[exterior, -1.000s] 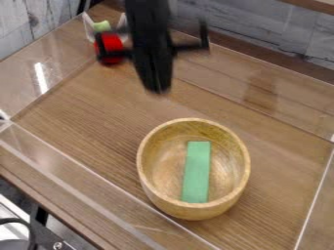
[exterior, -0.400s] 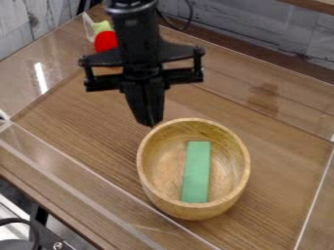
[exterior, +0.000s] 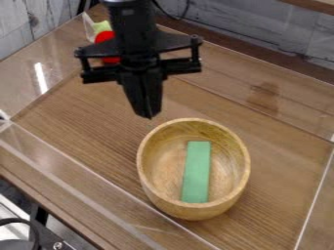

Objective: Remove the green object from the brown bowl and put it on the table

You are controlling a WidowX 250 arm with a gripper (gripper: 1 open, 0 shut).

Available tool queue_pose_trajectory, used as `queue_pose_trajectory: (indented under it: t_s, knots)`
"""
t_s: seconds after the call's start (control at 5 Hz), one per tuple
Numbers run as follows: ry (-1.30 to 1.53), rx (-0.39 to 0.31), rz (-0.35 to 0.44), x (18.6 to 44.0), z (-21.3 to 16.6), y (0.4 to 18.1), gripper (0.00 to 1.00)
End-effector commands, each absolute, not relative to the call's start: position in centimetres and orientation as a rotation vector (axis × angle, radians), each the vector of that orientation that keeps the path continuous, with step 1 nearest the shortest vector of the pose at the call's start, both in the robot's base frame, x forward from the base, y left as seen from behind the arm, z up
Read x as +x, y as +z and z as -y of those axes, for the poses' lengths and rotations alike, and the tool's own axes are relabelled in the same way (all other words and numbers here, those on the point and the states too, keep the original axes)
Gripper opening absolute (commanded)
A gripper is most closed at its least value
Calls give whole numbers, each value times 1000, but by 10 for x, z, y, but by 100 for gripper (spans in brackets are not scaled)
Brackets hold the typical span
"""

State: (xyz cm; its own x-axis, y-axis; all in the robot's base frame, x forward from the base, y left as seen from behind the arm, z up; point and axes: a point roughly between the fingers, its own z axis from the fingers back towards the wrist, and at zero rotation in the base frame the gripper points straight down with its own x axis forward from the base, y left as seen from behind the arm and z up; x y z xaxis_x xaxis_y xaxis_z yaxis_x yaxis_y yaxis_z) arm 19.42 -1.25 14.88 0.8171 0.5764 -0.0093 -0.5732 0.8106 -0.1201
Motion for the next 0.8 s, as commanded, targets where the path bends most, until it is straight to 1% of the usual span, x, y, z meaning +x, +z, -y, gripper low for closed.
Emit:
queue_pose_trajectory:
  t_s: [0.0, 0.2, 0.4, 0.6]
  knots:
    - [671, -119, 71, 190, 29, 150, 0]
    - [702, -122, 88, 199, 9, 169, 0]
    - [739, -116, 91, 197, 3, 174, 0]
    - [752, -102, 87, 189, 4, 164, 0]
